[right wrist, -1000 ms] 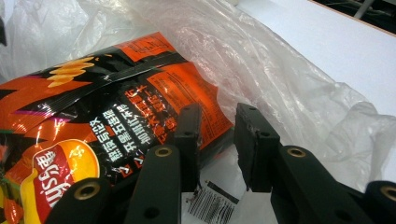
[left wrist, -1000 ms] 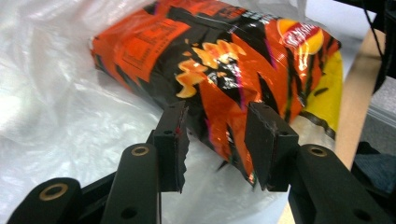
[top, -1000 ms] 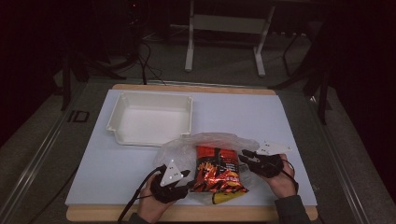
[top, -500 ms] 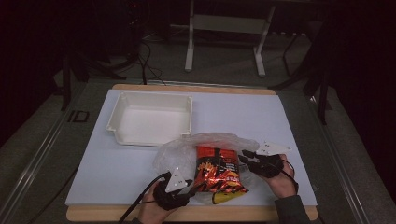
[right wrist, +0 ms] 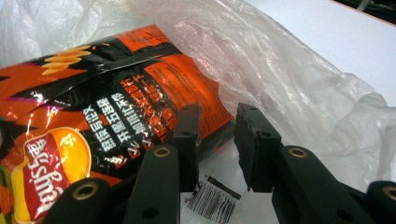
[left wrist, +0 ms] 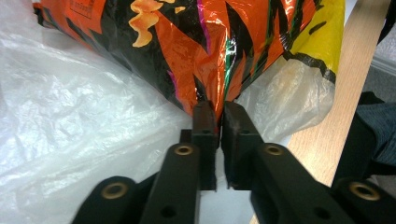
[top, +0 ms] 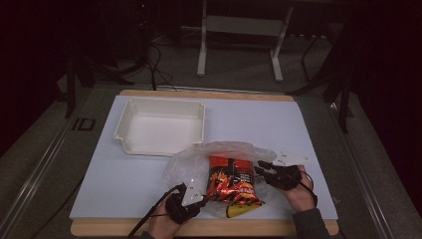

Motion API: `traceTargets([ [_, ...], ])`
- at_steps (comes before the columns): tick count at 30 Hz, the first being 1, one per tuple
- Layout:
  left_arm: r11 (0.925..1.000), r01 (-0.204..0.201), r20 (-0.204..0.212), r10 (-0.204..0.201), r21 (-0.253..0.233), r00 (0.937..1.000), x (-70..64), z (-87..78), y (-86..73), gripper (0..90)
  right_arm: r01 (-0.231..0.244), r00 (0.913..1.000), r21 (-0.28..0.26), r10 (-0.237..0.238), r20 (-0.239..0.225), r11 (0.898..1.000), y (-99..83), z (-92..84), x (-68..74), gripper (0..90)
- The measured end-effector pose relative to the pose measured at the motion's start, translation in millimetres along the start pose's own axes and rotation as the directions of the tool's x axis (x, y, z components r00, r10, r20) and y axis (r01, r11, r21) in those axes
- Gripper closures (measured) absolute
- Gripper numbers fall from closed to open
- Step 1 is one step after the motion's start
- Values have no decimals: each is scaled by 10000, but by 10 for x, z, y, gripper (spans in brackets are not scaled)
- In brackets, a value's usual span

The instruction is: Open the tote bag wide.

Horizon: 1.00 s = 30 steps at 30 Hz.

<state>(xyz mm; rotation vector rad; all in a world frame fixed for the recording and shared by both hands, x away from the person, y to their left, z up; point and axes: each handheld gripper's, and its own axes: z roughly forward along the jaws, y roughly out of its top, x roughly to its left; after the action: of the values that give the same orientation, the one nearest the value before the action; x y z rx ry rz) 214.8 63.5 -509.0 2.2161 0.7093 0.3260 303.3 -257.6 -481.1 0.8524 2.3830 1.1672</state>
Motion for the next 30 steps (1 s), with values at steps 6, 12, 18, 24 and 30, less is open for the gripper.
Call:
traceTargets([
  [6,9997,90,-79,-91,-217,9999,28,-54,34,884,-21,10000,34,21,-4,10000,-8,-2,-3,699],
  [12,9982,233,-45,-236,-547,9997,51,-122,76,884,-33,10000,35,33,3,10000,-23,-2,-5,698],
  [18,9953,332,14,-332,-906,9994,66,-189,125,885,-38,10000,99,38,-21,9999,-32,3,-6,693],
  [24,9918,426,4,-429,-1203,9991,96,-270,177,886,-36,10000,88,36,-12,10000,-35,-1,-7,688],
  [30,9889,449,35,-448,-1417,9990,118,-307,237,885,-9,10000,112,9,-32,9999,-38,-7,-17,677],
])
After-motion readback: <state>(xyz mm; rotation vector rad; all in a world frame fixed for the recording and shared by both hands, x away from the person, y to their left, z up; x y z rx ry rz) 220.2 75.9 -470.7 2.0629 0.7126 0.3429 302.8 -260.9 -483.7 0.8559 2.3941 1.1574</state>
